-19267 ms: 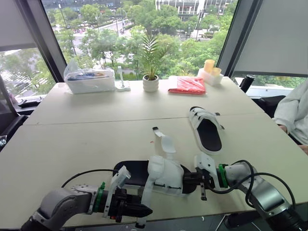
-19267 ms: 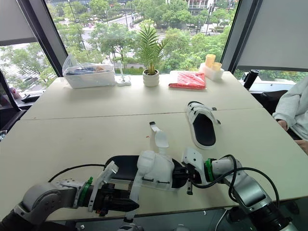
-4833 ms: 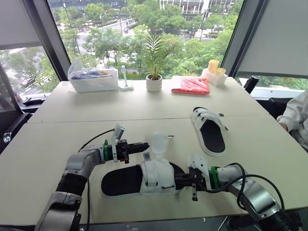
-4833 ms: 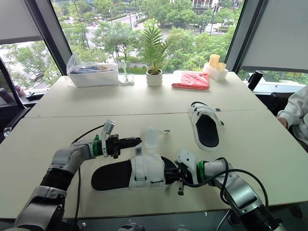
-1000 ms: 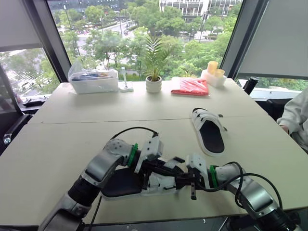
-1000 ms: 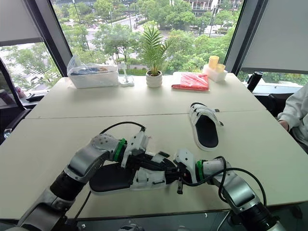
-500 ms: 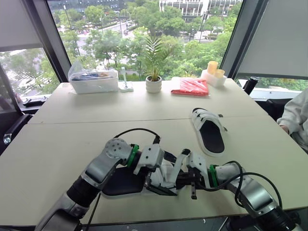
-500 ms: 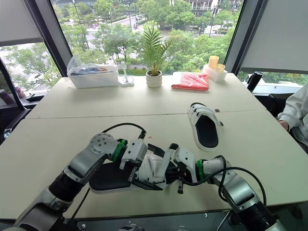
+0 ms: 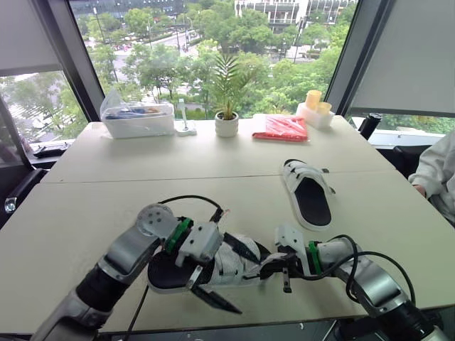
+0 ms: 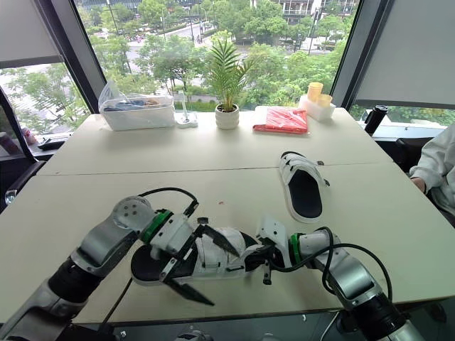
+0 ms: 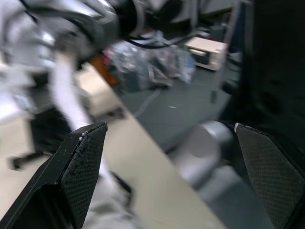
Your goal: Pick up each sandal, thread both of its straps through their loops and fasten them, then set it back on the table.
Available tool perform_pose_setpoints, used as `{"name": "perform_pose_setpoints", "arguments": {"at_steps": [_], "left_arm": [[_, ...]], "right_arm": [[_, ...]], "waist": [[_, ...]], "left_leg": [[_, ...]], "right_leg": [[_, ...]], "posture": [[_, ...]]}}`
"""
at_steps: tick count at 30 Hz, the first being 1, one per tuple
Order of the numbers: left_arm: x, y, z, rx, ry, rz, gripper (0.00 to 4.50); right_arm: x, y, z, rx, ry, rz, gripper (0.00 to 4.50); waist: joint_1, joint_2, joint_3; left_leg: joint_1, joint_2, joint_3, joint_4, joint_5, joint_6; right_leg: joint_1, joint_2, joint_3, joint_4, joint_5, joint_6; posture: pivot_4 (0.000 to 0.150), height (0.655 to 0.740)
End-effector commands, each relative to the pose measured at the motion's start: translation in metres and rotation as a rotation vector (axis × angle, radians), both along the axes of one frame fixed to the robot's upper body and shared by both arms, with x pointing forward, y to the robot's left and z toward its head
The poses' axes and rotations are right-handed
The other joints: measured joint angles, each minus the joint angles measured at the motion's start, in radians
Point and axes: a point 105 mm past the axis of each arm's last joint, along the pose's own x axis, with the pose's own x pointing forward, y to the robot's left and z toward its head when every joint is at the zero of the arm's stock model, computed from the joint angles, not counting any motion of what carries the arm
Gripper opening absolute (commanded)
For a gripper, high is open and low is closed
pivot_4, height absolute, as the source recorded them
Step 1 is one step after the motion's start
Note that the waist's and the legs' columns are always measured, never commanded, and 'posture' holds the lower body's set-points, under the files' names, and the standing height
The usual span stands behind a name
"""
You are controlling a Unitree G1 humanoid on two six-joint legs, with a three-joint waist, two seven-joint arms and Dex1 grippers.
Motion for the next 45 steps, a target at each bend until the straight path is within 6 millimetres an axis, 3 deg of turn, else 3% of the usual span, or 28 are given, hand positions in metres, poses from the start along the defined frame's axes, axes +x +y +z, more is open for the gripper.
{"name": "perform_pose_setpoints", "arguments": {"at_steps": [1,5,10,16,21,26,31,37,38,39,40,45], "left_arm": [[-0.011,0.003,-0.002,0.036,0.012,-0.05,4.45],[-0.009,0.003,0.001,0.006,0.035,0.002,4.45],[0.019,0.009,0.035,-0.172,0.115,0.306,4.45],[0.047,0.058,0.049,-0.282,0.232,0.726,4.45],[0.049,0.101,0.046,-0.296,0.363,0.936,4.45],[0.027,0.101,0.034,-0.229,0.489,0.93,4.45],[0.017,0.077,-0.01,-0.076,0.533,0.961,4.45],[0.015,0.084,-0.051,0.045,0.482,1.049,4.45],[0.015,0.085,-0.054,0.051,0.47,1.048,3.94],[0.016,0.086,-0.056,0.051,0.46,1.045,3.73],[0.017,0.086,-0.057,0.049,0.447,1.046,3.11],[0.027,0.076,-0.056,-0.005,0.433,1.036,0.83]], "right_arm": [[0.003,-0.008,-0.014,-0.062,0.028,-0.034,0.0],[0.003,-0.008,-0.014,-0.063,0.026,-0.033,0.0],[0.003,-0.008,-0.014,-0.059,0.027,-0.034,0.0],[0.0,-0.006,-0.016,-0.051,0.033,-0.033,0.0],[0.001,-0.005,-0.018,-0.048,0.035,-0.031,0.0],[0.003,-0.004,-0.017,-0.046,0.032,-0.024,0.0],[0.004,-0.004,-0.016,-0.045,0.026,-0.022,0.0],[0.003,-0.004,-0.015,-0.047,0.022,-0.027,0.0],[0.003,-0.004,-0.015,-0.047,0.022,-0.028,0.0],[0.003,-0.005,-0.015,-0.046,0.023,-0.029,0.0],[0.002,-0.005,-0.015,-0.046,0.023,-0.03,0.0],[0.002,-0.004,-0.015,-0.041,0.023,-0.036,0.0]], "waist": [[0.001,0.0,0.0],[0.001,0.0,0.0],[0.0,0.0,0.0],[-0.002,0.0,0.0],[-0.001,0.0,0.0],[0.0,0.0,0.0],[0.0,0.0,0.0],[0.0,0.001,0.0],[0.001,0.001,0.0],[0.002,0.0,-0.001],[0.002,0.0,-0.001],[0.003,0.001,-0.001]], "left_leg": [[0.0,0.0,0.0,0.0,0.0,0.0],[0.0,0.0,0.0,0.0,0.0,0.0],[0.0,0.0,0.0,0.0,0.0,0.0],[0.0,0.0,0.0,-0.001,0.0,0.0],[0.0,0.0,0.0,-0.001,0.0,0.0],[0.001,0.0,0.0,-0.002,0.0,0.0],[0.001,0.001,0.0,-0.002,0.0,-0.001],[0.001,0.001,0.001,-0.004,0.0,-0.001],[0.001,0.001,0.001,-0.004,0.0,-0.001],[0.001,0.001,0.001,-0.004,0.0,-0.001],[0.001,0.001,0.001,-0.004,-0.001,-0.002],[0.001,0.001,0.001,-0.005,-0.002,-0.003]], "right_leg": [[0.0,0.0,0.0,0.0,0.0,0.0],[0.0,0.0,0.0,0.0,0.0,0.0],[0.0,0.0,0.0,0.0,0.0,0.0],[-0.001,0.0,0.0,0.0,0.0,0.001],[-0.001,0.0,0.0,0.0,0.0,0.0],[-0.001,0.0,0.0,0.0,0.0,0.0],[0.0,-0.001,0.0,-0.001,-0.002,-0.003],[-0.001,-0.001,0.001,-0.001,-0.003,-0.004],[-0.001,-0.001,0.001,-0.001,-0.003,-0.005],[-0.001,-0.001,0.001,-0.001,-0.003,-0.005],[-0.001,-0.001,0.001,-0.002,-0.003,-0.005],[-0.001,-0.001,0.001,-0.003,-0.003,-0.005]], "posture": [[0.15,0.74],[0.15,0.74],[0.15,0.74],[0.15,0.74],[0.15,0.74],[0.15,0.74],[0.15,0.74],[0.15,0.74],[0.15,0.74],[0.15,0.74],[0.15,0.74],[0.15,0.74]]}}
